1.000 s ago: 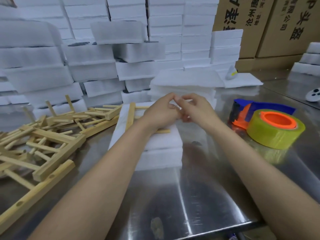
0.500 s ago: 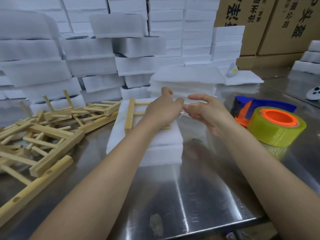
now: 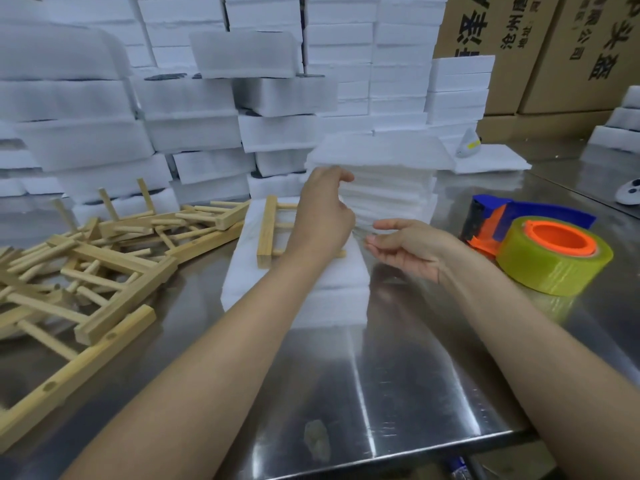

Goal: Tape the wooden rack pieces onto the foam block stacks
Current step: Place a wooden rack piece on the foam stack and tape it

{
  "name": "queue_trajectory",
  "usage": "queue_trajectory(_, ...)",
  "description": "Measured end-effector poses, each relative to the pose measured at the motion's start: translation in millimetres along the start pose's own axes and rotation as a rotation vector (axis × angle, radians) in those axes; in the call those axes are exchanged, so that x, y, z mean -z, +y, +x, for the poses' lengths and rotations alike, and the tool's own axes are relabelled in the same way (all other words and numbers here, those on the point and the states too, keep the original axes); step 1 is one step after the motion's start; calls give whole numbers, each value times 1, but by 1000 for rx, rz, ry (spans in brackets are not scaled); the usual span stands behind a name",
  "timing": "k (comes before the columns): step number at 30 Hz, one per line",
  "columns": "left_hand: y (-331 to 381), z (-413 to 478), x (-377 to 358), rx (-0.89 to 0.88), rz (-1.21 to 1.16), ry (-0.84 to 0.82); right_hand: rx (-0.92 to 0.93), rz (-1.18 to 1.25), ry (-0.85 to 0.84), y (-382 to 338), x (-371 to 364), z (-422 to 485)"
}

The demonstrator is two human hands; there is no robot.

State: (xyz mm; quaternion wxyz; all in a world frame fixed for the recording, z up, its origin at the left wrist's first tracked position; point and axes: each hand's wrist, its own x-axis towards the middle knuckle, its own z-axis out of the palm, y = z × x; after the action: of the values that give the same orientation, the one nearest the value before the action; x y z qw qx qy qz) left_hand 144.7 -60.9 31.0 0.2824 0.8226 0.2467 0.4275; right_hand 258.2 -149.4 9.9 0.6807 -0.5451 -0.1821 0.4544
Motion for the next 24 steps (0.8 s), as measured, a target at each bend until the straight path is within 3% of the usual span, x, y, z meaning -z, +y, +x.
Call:
queue_trajectory(3, 15, -10, 23, -126, -232, 101, -28, -44, -10, 12, -8, 3)
queue_trajectory(6, 2, -14, 72, -218, -314, 262, 43, -119, -50, 21, -14, 5)
queue_trajectory(7, -12, -16, 87, -180, -319, 347, 75, -167, -63, 23, -16, 4)
queue_trajectory(9, -46, -24, 105, 78, -370, 460, 130, -264, -63, 28, -20, 2)
queue_trajectory(10, -61, -31, 104, 264, -411, 442, 167, -339, -30, 32, -22, 1)
queue_trajectory(13, -77, -45, 84, 636, -738, 36, 332, -656, 149, 39, -25, 0)
queue_trajectory(15, -76, -48, 78, 676, -919, -80, 452, -775, 189, 41, -23, -2)
queue_trajectory(18, -76, -47, 80, 623, -834, -109, 640, -1035, 203, 41, -20, -5)
queue_trajectory(20, -78, -48, 81, 644, -778, -123, 637, -1178, 209, 39, -20, -5)
queue_trajectory(22, -78, -49, 81, 687, -750, -129, 585, -1139, 294, 34, -24, -4)
queue_trajectory(24, -78, -50, 81, 697, -732, -131, 502, -765, 388, 29, -33, -1)
